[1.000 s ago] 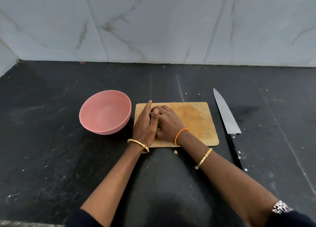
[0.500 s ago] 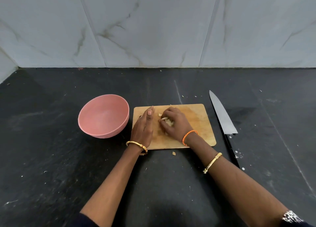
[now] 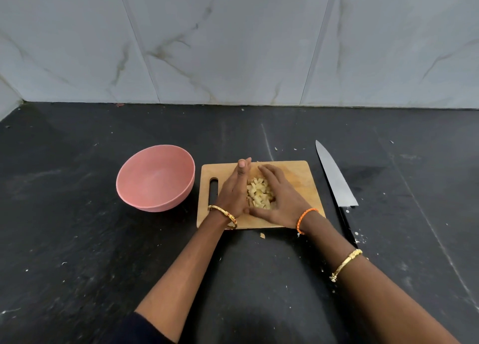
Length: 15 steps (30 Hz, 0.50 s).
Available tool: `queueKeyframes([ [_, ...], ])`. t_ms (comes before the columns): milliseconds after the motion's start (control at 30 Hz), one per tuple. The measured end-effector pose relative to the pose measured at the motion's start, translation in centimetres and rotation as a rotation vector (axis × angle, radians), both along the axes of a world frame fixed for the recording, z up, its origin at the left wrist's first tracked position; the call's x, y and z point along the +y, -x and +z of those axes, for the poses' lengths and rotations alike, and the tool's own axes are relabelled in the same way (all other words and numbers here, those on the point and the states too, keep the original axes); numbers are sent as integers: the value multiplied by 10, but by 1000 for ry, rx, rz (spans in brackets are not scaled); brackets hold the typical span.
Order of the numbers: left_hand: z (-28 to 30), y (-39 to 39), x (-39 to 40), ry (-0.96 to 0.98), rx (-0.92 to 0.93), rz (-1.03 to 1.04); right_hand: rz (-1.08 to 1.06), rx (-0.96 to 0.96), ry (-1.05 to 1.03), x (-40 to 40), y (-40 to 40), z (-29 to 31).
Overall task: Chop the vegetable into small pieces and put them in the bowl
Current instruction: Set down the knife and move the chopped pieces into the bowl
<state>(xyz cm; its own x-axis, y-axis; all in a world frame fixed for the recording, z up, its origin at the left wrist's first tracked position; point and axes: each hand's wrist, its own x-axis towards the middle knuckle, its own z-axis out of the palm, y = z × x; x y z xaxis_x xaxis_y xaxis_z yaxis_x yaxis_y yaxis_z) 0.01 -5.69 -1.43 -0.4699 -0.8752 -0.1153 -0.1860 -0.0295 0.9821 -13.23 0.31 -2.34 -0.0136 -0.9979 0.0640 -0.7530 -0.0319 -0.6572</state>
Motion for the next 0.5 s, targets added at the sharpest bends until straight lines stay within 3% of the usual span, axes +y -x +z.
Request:
queueKeyframes([
  [100,4,9,0,-49,146,-4,8,64,60,-5,-6,-3],
  [300,5,-6,-16,-105,459,488,-19,121,119,-20,-16,-9],
  [400,-2,-6,-16,-123,417,542,35,171,173,-29,-20,-10],
  [500,-9,1,-6,-36,265,495,67,236,261,-31,-22,-12],
])
